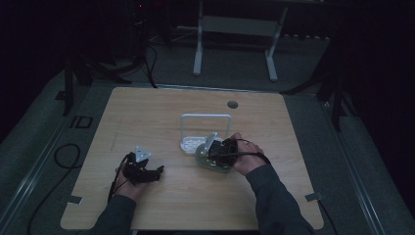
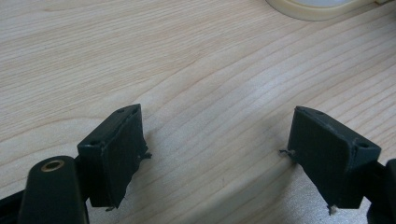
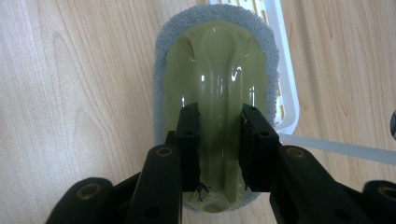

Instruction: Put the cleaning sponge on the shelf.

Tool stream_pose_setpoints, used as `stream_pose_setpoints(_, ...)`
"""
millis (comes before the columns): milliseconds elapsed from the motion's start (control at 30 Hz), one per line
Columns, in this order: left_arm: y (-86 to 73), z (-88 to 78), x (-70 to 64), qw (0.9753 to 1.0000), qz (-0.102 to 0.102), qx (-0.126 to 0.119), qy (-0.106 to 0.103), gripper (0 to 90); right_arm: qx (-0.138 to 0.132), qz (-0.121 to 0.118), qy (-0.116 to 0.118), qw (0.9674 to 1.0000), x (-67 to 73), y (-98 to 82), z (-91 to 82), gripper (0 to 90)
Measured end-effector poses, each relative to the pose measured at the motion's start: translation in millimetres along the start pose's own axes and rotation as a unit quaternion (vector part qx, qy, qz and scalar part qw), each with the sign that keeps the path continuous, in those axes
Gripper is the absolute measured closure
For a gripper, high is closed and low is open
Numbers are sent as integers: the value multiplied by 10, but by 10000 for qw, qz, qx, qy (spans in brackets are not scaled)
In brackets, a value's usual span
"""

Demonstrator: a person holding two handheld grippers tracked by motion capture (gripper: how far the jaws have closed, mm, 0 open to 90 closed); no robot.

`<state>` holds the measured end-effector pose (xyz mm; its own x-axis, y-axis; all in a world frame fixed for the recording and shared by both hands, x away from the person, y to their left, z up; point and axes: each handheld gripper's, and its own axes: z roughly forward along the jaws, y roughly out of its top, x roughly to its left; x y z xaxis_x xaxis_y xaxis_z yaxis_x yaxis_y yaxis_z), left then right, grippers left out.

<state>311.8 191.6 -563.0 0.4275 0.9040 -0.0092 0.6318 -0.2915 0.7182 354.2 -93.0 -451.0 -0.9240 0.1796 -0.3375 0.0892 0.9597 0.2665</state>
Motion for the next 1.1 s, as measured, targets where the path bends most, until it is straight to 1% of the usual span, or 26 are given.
stream_pose_setpoints(167,0,0,0,10000,0,1,1,187,39,-80,-62,9999,-10,34,2,717)
stream_pose_setpoints(300,0,0,0,10000,0,-3,4,188,-33,-130,-145,9998,-32,81,-31,717)
stream_pose_setpoints(433,0,1,0,10000,-1,-7,4,187,-77,-172,-165,9997,-43,87,-27,717)
stream_pose_setpoints(500,0,0,1,10000,7,0,5,187,-78,-222,-245,9994,-49,78,-14,717)
stream_pose_setpoints(767,0,1,0,10000,-1,-7,5,188,-88,-281,-288,9992,-58,68,-6,717)
stream_pose_setpoints(800,0,0,1,10000,5,0,5,188,-98,-341,-267,9990,-59,71,1,717)
stream_pose_setpoints(867,0,1,0,10000,1,-6,5,187,-86,-371,-284,9989,-55,76,2,717)
stream_pose_setpoints(933,0,0,1,10000,7,-1,5,187,-71,-411,-335,9986,-64,108,-9,717)
stream_pose_setpoints(1100,0,0,2,10000,14,-2,6,187,-107,-469,-351,9982,-88,146,-23,717)
